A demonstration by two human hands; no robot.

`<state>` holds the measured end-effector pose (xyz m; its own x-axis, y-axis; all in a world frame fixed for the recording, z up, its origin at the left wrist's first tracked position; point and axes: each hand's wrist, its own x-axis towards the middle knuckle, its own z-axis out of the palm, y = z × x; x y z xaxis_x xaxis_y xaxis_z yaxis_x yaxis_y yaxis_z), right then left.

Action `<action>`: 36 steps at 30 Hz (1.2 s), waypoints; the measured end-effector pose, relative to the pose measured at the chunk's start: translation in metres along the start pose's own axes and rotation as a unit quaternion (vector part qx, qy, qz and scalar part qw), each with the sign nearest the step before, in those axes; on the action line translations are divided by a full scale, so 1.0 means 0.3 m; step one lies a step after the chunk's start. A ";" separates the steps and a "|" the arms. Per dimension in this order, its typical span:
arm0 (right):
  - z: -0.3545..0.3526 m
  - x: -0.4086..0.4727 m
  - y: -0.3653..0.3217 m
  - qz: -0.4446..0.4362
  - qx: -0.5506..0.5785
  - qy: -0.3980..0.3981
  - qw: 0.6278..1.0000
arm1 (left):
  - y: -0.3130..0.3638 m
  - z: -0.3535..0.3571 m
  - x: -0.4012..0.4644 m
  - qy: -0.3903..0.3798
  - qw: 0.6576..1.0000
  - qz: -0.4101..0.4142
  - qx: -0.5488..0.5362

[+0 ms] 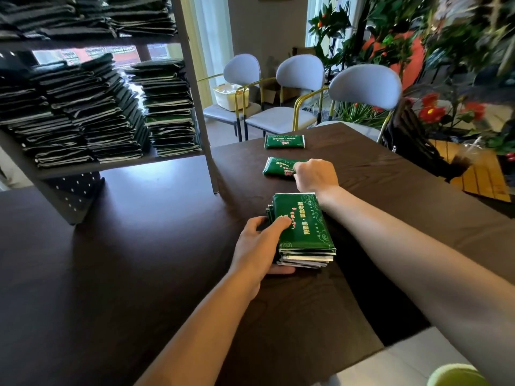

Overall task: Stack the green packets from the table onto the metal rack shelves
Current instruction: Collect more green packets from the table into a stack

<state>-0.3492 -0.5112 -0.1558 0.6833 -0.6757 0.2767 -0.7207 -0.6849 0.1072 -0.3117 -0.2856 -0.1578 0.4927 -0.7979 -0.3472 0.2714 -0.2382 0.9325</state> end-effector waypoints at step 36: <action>-0.252 -0.527 -0.122 0.261 0.618 -0.108 0.734 | 0.041 0.040 -0.041 -0.014 0.986 0.062 0.157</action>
<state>-0.4397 -0.3585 -0.1312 0.4501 -0.8702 -0.2005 -0.3261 0.0488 -0.9441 -0.3243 -0.2853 -0.1407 0.4822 -0.8454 -0.2299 -0.0607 -0.2940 0.9539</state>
